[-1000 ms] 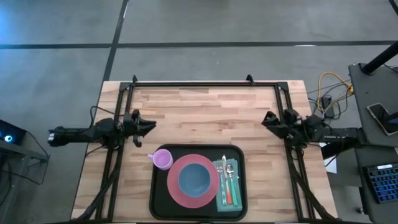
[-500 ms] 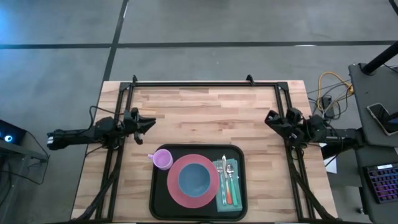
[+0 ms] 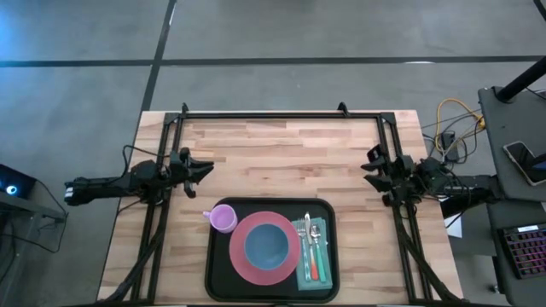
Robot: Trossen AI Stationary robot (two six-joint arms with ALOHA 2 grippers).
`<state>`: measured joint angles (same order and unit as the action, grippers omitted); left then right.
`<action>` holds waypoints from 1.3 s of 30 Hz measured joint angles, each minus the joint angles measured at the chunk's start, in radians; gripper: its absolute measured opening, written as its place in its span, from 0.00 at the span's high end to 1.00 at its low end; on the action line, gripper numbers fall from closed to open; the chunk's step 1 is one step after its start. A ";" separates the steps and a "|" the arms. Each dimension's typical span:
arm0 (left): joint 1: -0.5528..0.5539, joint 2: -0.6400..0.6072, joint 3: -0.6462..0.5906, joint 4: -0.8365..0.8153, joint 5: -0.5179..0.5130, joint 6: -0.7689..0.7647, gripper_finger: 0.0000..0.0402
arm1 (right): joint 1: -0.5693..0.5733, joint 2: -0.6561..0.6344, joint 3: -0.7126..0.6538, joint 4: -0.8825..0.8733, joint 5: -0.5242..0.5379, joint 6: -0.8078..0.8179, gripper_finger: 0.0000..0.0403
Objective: Set up tray
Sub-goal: Return to Home Position
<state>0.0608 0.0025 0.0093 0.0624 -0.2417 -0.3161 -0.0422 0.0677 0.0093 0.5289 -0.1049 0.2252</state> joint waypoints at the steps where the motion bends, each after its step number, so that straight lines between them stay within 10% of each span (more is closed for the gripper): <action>1: 0.000 0.000 0.000 0.000 0.000 0.000 0.88 | 0.000 0.000 0.000 -0.005 -0.001 -0.034 0.67; 39: 0.007 0.028 0.002 -0.003 0.000 0.000 0.88 | 0.000 0.001 0.000 -0.132 0.000 -0.114 0.67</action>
<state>0.0681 0.0306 0.0109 0.0593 -0.2417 -0.3162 -0.0418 0.0685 0.0093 0.3969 -0.1051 0.1116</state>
